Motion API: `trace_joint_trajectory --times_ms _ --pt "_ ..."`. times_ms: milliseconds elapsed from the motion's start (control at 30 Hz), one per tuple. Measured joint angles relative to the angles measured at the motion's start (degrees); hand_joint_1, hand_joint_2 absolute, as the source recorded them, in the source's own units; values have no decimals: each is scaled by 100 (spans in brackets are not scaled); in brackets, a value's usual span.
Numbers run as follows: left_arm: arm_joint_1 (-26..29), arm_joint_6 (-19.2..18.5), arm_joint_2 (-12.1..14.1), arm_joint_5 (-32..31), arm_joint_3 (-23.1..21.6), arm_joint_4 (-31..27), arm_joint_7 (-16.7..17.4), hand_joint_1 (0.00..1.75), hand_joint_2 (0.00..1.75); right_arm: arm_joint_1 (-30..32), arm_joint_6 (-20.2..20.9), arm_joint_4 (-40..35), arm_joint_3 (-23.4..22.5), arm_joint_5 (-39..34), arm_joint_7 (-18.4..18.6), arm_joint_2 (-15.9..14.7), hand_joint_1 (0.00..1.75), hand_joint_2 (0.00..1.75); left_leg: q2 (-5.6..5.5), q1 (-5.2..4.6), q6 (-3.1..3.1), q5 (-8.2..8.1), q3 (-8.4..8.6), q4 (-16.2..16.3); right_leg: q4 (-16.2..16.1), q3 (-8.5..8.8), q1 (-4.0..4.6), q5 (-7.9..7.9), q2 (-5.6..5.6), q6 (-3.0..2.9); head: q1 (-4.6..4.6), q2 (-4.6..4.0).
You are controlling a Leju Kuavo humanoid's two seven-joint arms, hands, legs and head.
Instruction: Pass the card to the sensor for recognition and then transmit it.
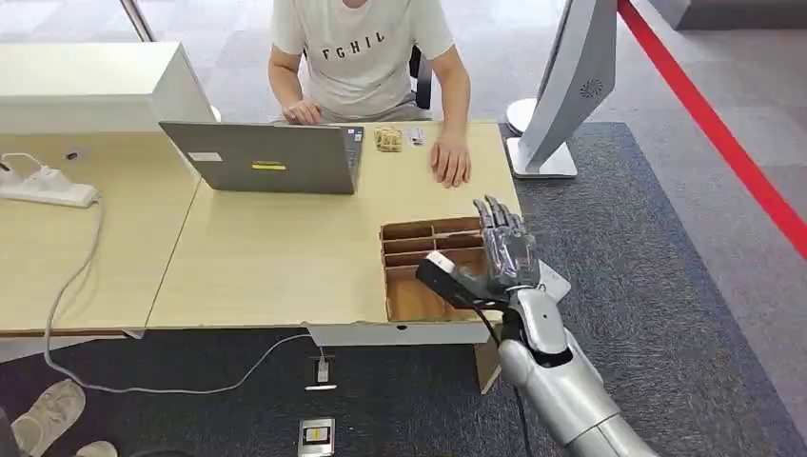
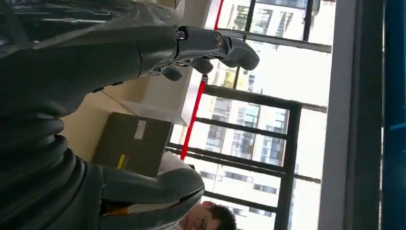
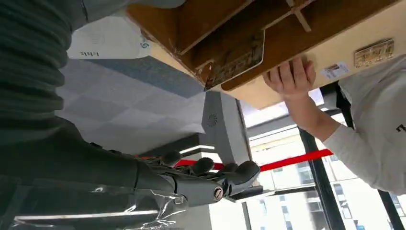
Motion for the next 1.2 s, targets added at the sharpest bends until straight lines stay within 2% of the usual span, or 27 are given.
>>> trace_joint_trajectory --times_ms 233,433,467,600,633,667,1033,1067,1100,1133,1167,1200 --pt "6 0 0 87 0 2 -68 0 175 -67 7 245 79 133 -22 201 0 175 0 0 -1 0 -1 0 0 -1 0 -1 0 0 0 0" --pt "-32 0 0 135 0 2 -85 0 175 -168 17 473 140 271 22 343 14 175 0 0 0 0 0 0 0 -1 0 -1 0 0 0 0" --pt "-49 0 0 135 0 2 -85 0 175 -185 15 521 144 295 46 361 58 175 0 0 0 0 0 0 0 -1 0 -1 0 0 2 0" --pt "-51 0 0 133 0 2 -85 0 175 -187 15 527 144 300 48 363 58 175 0 0 0 0 0 0 0 -1 0 -1 0 0 2 0" --pt "-55 0 0 133 0 2 -85 0 175 -191 15 544 144 310 50 371 122 175 0 0 0 0 0 0 0 -1 0 -1 0 0 2 0" --pt "-90 2 0 107 -2 2 -88 0 175 -244 9 643 168 363 72 407 175 175 0 0 0 0 0 0 0 -1 0 -1 0 0 2 0" --pt "-217 0 15 138 -13 9 -101 0 175 -382 11 837 179 496 374 409 175 175 1 0 -1 0 3 1 -1 -3 0 -1 0 0 2 0" --pt "-222 0 15 142 -13 9 -101 0 175 -388 13 842 175 496 394 389 161 175 1 0 -1 0 3 1 -1 -3 0 -1 0 0 2 0" --pt "-228 0 15 151 -15 11 -101 0 175 -397 15 853 173 496 411 367 87 175 1 0 -1 0 3 1 -1 -3 0 -1 0 0 0 0" --pt "-236 0 20 166 -17 11 -101 0 175 -400 18 859 171 496 426 347 87 175 1 0 -1 0 3 1 -1 -3 0 -1 0 0 0 0" --pt "-245 0 22 183 -20 15 -101 0 175 -400 22 859 166 501 437 330 70 175 1 0 -1 0 4 1 -1 -3 0 -1 0 0 2 0" --pt "-263 0 26 192 -26 24 -101 0 175 -399 26 864 162 514 464 313 0 175 1 0 -1 0 3 1 -1 -3 0 -1 0 0 0 0"
